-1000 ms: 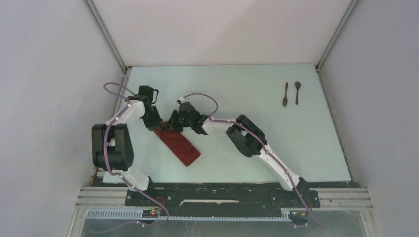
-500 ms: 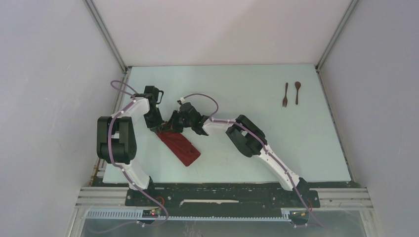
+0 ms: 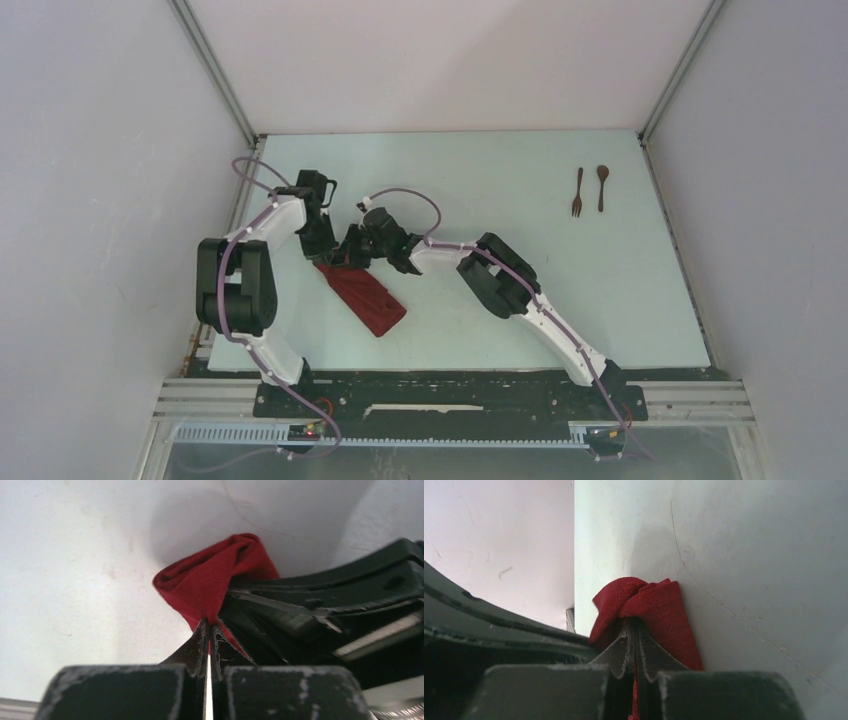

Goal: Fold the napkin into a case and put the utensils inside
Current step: Place the smaller rectangle folded napkin at the center of the board.

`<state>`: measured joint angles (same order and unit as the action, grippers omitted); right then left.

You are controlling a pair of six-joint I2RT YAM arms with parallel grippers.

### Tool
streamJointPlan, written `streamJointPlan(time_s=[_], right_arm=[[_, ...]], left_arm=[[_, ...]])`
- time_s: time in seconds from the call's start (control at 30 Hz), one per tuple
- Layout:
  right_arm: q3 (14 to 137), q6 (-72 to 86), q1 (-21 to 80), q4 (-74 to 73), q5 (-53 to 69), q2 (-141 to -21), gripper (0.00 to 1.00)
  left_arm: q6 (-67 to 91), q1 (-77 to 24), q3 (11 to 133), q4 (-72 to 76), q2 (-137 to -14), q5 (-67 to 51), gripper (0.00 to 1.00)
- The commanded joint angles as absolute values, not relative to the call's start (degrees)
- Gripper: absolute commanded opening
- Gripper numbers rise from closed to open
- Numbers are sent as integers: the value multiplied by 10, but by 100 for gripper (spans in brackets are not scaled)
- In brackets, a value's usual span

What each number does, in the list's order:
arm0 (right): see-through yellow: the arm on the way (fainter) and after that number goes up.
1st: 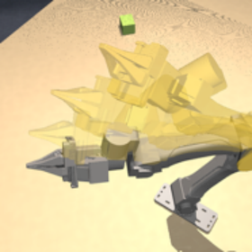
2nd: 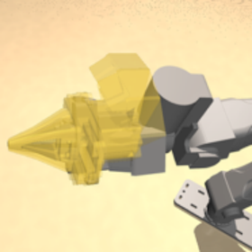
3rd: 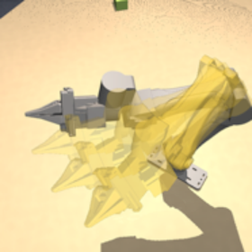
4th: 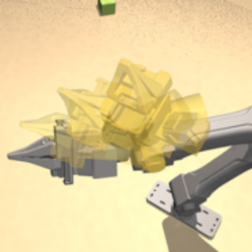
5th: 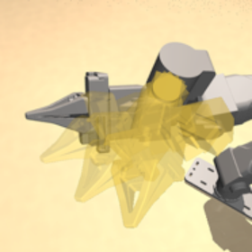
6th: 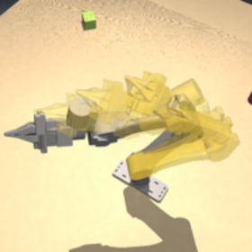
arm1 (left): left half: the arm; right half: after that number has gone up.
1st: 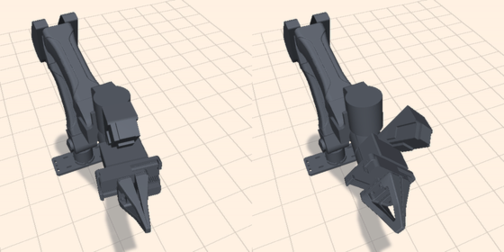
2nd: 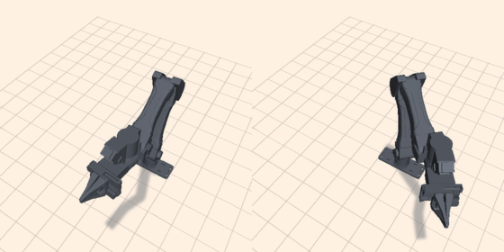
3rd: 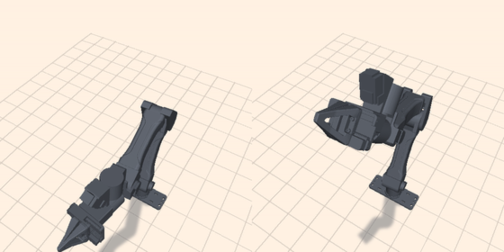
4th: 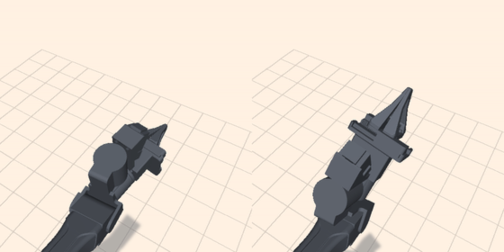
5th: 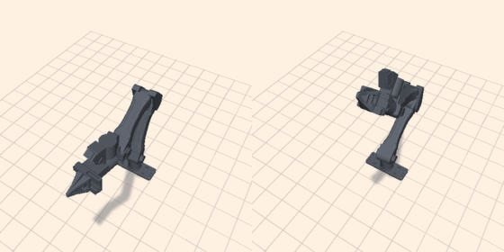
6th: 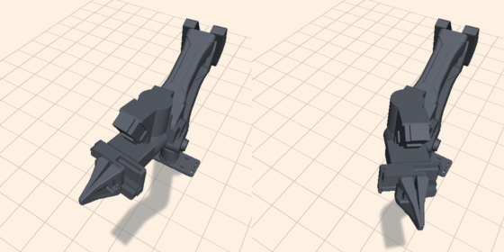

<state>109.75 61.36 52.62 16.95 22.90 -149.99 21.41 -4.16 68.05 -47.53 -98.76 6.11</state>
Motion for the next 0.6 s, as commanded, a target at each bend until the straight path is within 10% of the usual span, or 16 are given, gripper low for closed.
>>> streamJointPlan(time_s=[0.0, 0.27, 0.57], right_arm=[[1079, 575, 554, 140, 242, -1491, 2], [1037, 592, 548, 169, 245, -1476, 4], [1041, 594, 545, 173, 249, -1480, 9]], left_arm=[[201, -48, 701, -478, -984, -44, 0], [235, -6, 683, -468, -1037, -40, 1], [232, 23, 660, -425, -989, -118, 27]])
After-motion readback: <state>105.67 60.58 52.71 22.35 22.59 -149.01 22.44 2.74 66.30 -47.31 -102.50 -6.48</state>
